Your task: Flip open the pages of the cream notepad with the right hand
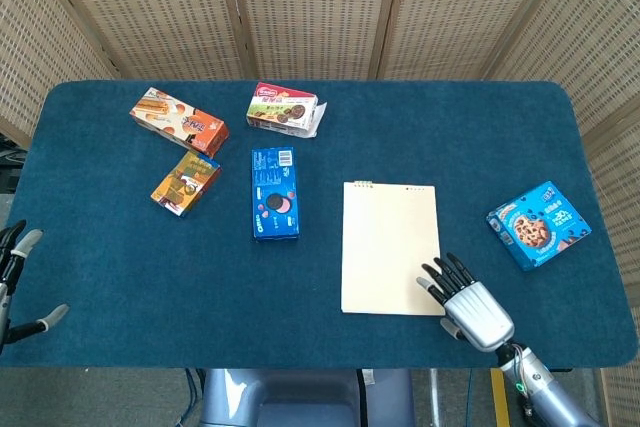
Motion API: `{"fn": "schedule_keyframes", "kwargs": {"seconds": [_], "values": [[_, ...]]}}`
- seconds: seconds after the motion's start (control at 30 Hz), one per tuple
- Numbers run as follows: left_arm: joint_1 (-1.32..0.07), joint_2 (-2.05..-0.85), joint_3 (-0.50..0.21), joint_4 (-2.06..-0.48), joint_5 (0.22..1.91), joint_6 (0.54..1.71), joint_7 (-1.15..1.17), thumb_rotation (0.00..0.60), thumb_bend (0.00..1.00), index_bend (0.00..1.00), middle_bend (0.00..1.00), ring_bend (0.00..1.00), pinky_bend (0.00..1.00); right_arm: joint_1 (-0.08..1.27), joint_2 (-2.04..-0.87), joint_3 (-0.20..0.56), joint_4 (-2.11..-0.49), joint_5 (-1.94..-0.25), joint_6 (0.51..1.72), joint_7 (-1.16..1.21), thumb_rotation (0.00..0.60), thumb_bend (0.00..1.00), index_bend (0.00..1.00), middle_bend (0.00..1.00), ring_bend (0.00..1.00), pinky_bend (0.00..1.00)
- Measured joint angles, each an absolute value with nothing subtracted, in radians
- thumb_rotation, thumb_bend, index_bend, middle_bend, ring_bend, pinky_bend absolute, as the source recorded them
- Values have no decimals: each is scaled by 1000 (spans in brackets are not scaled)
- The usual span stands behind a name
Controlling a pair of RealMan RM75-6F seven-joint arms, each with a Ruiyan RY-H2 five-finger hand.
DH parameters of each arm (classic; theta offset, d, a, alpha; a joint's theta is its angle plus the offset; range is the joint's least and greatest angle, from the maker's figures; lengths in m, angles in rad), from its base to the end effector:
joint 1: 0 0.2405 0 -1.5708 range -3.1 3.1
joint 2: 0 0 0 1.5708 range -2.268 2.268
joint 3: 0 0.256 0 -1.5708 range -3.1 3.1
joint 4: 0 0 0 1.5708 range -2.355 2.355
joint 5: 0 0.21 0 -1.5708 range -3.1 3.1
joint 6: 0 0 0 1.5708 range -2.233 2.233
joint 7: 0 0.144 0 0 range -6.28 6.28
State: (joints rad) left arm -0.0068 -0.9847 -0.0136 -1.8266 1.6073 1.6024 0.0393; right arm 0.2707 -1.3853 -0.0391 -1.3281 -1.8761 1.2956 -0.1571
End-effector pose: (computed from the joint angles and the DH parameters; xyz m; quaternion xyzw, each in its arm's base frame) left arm -0.2728 0.1484 0.1877 -0.5862 -0.3764 -0.4226 0.5797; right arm -0.2738 -0.2028 0.0389 0.8057 -0.2282 0.3540 0.4165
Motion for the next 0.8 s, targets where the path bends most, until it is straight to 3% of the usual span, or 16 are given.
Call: {"fn": "schedule_keyframes", "kwargs": {"seconds": [0.8], "values": [[-12,-986,-16,-1829,1597,1590,43,600,0,0,0,0,0,315,-1513,-58,-1227,-1775,1210,-198,600,337,184,117,0,37]]}}
